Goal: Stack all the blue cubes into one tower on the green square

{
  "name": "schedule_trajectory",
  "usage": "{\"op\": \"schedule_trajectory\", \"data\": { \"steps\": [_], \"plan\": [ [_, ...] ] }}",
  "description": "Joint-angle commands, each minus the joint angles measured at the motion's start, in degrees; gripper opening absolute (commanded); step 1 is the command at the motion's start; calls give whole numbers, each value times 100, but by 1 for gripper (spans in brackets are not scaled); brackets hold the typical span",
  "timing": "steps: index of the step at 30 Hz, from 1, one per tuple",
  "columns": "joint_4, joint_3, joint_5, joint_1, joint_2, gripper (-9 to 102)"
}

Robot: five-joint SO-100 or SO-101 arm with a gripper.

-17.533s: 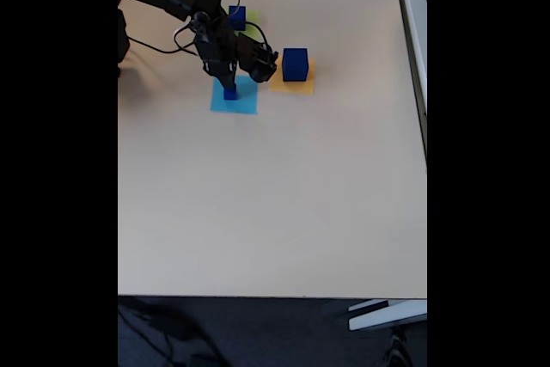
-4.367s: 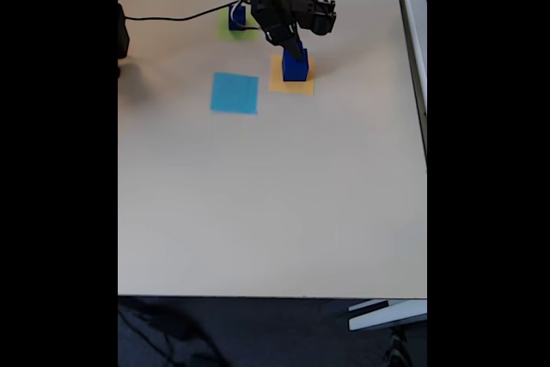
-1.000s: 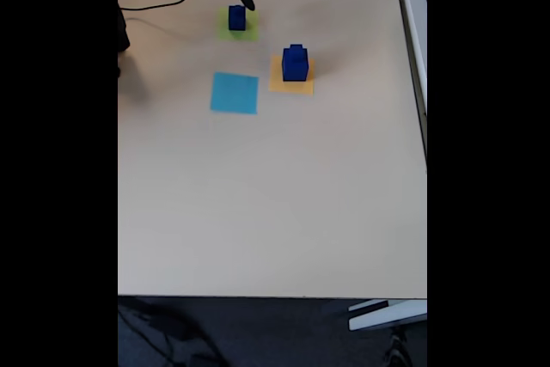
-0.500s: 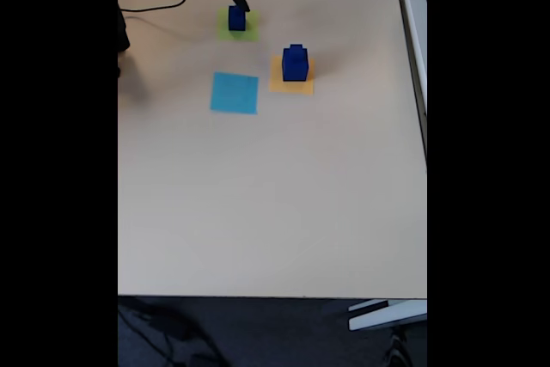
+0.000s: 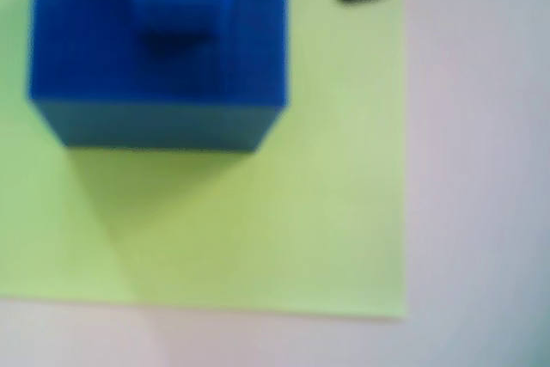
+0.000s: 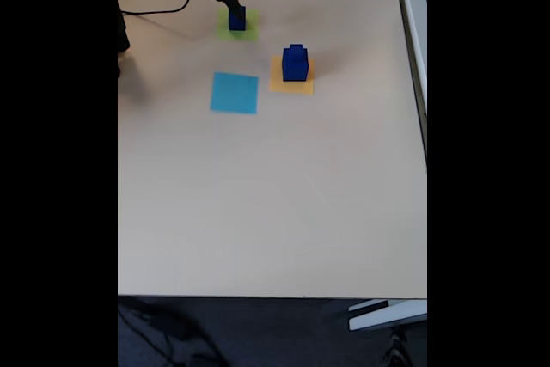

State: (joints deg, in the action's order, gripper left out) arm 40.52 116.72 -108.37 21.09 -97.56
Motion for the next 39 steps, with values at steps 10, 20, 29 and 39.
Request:
{"op": "schedule_trajectory", "data": {
  "steps": [10, 20, 29, 39],
  "plan": [
    [-229, -62, 343, -211, 18, 23],
    [-132, -44, 439, -158, 79, 22],
    [-132, -35, 475, -53, 141, 22],
    [-132, 53, 615, -88, 88, 18]
  ]
}}
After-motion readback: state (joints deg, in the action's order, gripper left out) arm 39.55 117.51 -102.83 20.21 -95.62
